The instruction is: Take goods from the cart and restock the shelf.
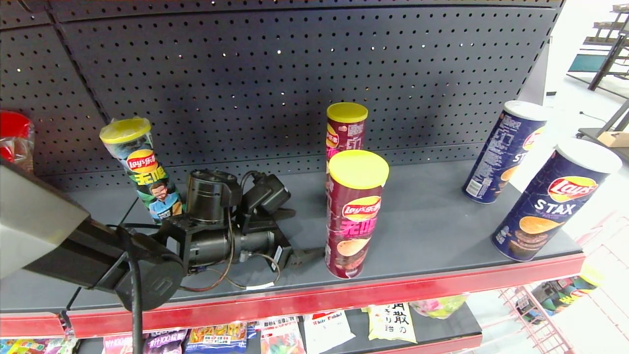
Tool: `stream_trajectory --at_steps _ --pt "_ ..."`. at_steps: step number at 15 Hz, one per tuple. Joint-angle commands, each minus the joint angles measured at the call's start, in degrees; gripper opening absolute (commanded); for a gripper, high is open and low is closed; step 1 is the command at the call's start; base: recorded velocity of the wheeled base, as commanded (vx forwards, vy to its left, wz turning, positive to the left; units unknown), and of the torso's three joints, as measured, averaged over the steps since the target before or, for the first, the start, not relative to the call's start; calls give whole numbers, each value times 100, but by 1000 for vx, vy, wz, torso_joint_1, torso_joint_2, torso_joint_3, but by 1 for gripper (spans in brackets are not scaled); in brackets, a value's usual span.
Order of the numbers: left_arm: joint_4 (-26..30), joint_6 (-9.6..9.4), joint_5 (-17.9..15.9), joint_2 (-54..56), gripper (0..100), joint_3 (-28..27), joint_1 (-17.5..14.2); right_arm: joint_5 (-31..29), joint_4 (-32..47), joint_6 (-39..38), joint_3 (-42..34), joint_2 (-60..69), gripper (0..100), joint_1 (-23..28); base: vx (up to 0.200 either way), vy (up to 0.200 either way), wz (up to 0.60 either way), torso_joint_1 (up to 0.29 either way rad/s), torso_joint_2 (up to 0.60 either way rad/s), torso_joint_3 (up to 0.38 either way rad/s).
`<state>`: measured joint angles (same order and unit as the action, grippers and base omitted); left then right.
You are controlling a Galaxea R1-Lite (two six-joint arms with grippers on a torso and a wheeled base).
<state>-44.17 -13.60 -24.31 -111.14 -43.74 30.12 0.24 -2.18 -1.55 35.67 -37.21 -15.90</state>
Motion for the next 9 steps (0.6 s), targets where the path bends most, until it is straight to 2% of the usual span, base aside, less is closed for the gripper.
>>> stream_trajectory --at_steps 1,9 --pt "-4 7 5 -30 100 -12 2 2 -2 -3 1 -15 100 -1 0 0 0 0 0 0" --pt "-4 7 5 -136 100 -152 20 2 -2 -12 -7 -15 100 -1 0 0 0 0 0 0"
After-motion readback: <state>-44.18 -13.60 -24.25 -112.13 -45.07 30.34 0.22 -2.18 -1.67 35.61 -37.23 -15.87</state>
